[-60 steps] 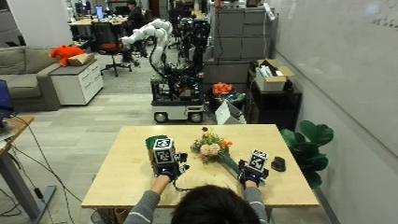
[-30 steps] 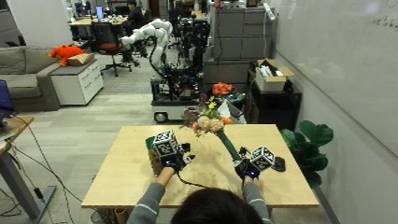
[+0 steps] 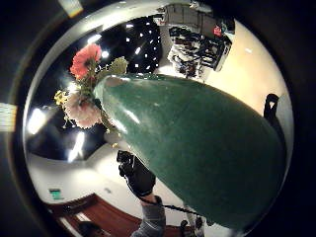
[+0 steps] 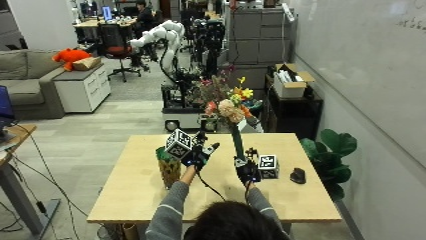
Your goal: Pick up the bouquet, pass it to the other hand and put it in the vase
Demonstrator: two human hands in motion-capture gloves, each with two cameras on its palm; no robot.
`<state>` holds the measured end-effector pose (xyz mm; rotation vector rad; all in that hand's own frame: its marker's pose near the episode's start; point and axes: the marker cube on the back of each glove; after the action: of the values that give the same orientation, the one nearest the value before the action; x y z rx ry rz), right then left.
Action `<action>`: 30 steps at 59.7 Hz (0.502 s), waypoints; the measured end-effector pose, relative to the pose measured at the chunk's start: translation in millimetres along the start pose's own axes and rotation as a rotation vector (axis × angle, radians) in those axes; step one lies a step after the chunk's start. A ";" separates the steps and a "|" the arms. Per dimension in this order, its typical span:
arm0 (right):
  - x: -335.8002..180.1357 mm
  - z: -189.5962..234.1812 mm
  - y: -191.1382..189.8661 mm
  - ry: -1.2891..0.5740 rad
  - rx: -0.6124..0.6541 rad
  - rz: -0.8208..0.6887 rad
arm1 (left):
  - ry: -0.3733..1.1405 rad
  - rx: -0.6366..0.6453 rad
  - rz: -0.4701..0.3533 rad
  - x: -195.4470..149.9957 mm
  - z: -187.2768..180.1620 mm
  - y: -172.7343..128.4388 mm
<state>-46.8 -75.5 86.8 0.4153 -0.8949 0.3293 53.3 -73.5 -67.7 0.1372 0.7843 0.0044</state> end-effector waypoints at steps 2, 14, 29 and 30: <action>-8.7 5.1 4.1 -0.067 -0.023 -0.027 | 0.029 0.014 -0.009 7.3 0.3 5.1; -44.2 28.1 24.4 -0.303 -0.062 -0.092 | 0.135 0.296 0.027 36.5 6.6 11.7; -37.0 59.3 36.1 -0.163 0.007 0.076 | 0.148 0.438 0.074 61.0 16.8 10.5; -43.0 60.4 38.9 -0.202 0.000 0.036 | 0.150 0.432 0.072 62.2 17.6 10.1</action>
<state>-130.3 -75.0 93.9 0.4387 -1.1008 0.3243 110.2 -62.2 -97.9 0.5807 0.9214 -0.0877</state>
